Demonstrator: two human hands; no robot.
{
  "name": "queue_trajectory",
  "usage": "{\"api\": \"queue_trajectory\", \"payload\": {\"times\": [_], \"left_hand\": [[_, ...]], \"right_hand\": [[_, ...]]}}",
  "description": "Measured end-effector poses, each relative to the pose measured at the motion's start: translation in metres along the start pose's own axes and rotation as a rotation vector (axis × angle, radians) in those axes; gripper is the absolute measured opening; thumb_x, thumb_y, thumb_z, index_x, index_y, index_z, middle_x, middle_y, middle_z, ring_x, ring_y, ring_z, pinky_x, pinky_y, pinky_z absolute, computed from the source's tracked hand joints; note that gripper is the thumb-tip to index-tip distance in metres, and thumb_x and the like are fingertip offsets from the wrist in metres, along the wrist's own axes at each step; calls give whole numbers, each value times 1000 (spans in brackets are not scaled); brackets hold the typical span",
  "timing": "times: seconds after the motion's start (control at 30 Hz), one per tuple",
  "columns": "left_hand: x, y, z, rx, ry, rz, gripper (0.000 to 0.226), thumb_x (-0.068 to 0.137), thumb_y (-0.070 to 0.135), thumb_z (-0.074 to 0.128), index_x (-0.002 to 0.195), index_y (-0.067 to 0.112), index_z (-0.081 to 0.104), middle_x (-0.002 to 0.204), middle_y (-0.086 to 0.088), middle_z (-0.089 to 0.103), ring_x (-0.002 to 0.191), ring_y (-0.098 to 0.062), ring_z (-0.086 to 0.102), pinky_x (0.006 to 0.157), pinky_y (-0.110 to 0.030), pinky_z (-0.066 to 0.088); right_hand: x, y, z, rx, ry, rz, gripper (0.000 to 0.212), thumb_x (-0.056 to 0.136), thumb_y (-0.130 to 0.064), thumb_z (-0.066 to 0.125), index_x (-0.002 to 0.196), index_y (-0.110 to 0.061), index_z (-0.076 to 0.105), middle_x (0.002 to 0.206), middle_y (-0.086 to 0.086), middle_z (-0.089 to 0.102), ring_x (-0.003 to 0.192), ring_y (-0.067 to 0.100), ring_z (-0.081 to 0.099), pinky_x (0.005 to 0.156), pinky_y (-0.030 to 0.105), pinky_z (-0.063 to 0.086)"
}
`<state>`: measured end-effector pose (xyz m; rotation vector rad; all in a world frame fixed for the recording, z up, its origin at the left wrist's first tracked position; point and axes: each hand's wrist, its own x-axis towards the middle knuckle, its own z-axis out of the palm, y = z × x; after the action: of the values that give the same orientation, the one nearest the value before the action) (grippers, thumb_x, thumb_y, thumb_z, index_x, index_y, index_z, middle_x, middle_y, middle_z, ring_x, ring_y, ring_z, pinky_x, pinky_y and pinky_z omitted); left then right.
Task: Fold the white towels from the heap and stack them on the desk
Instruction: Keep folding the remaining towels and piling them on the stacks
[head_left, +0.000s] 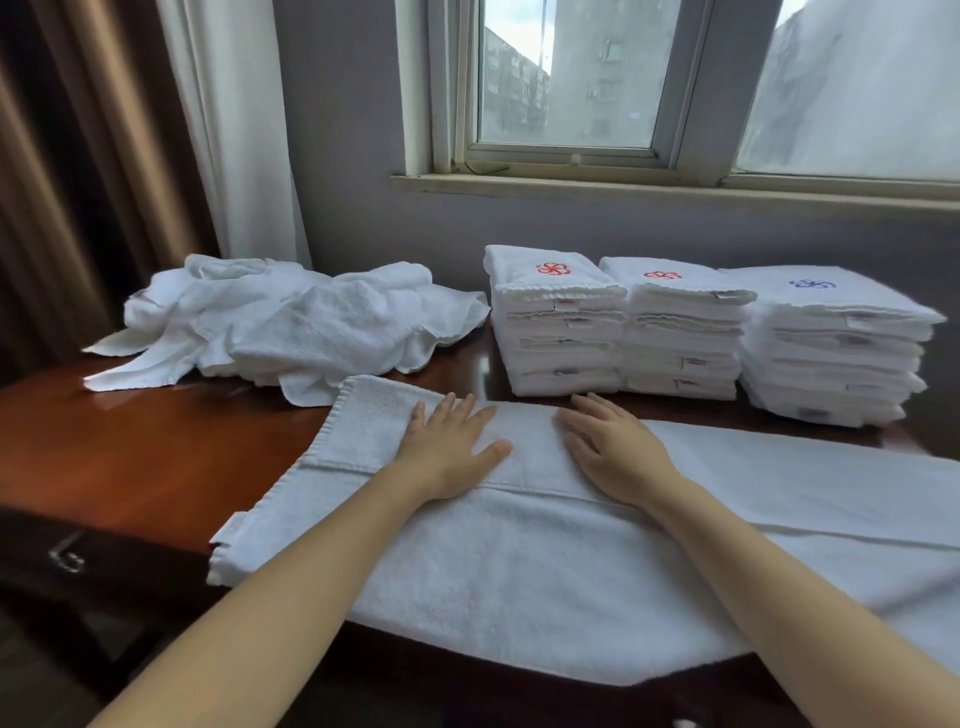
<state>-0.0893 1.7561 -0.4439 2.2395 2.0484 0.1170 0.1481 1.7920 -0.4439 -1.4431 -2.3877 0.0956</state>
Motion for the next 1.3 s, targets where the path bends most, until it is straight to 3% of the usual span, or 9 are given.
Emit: {"api": "queue_trajectory", "payload": {"times": [0.17,0.4,0.53,0.63,0.73,0.83,0.9,1.13,1.3], "left_hand": [[-20,8,1,-4,42,-42,69,96,66,22,156,32,13,165,3,4,152,-19,0,121,-50,0],[-53,-24,-25,-177,261,4,37,93,44,53,129,35,58,132,10,55,125,-14,48,99,-35,43],[-57,-69,-41,-177,396,-141,39,93,25,55,132,29,56,136,7,52,130,-16,42,104,-34,35],[-59,-101,-45,-189,295,-249,40,96,34,53,136,28,51,142,6,48,134,-16,40,109,-36,33],[-64,-119,-42,-243,270,-270,35,96,41,52,129,29,53,135,8,53,124,-15,49,98,-34,42],[-66,-128,-40,-245,318,-267,23,97,38,52,118,29,57,123,8,58,107,-12,55,81,-31,43],[-63,-131,-42,-295,349,-255,17,98,36,52,111,27,58,114,7,60,101,-14,57,76,-31,43],[-41,-115,-63,-883,649,-266,20,96,32,61,98,14,53,82,6,53,70,-5,49,53,-8,40],[-33,-116,-71,-666,667,-336,21,96,39,59,97,18,58,84,10,59,75,-12,56,65,-30,43]], "right_hand": [[-2,-29,4,148,-41,-87,42,101,-30,47,142,-26,50,152,-9,42,143,9,31,112,25,26],[24,-88,6,254,-113,-149,44,97,-17,49,140,-26,53,143,-4,53,129,14,50,102,31,42],[40,-110,8,260,-144,-145,46,96,-16,47,140,-27,53,141,-3,55,126,15,52,100,30,42],[51,-120,13,227,-182,-110,46,96,-16,46,141,-25,52,141,-1,55,129,17,50,102,30,42],[59,-125,19,193,-197,-62,42,95,-19,47,135,-24,58,131,3,58,126,23,49,103,35,43],[60,-126,21,175,-169,-42,18,94,-26,50,93,-28,68,99,-5,55,112,24,50,92,38,46],[61,-125,19,232,-102,-55,27,94,-26,52,67,-28,49,82,-10,42,96,22,51,78,37,44],[67,-118,5,460,158,-29,17,96,-30,53,81,-27,47,72,-9,55,73,16,52,63,35,40],[68,-114,4,210,256,-82,12,95,-33,49,88,-28,57,80,-8,64,75,18,57,55,29,35]]}}
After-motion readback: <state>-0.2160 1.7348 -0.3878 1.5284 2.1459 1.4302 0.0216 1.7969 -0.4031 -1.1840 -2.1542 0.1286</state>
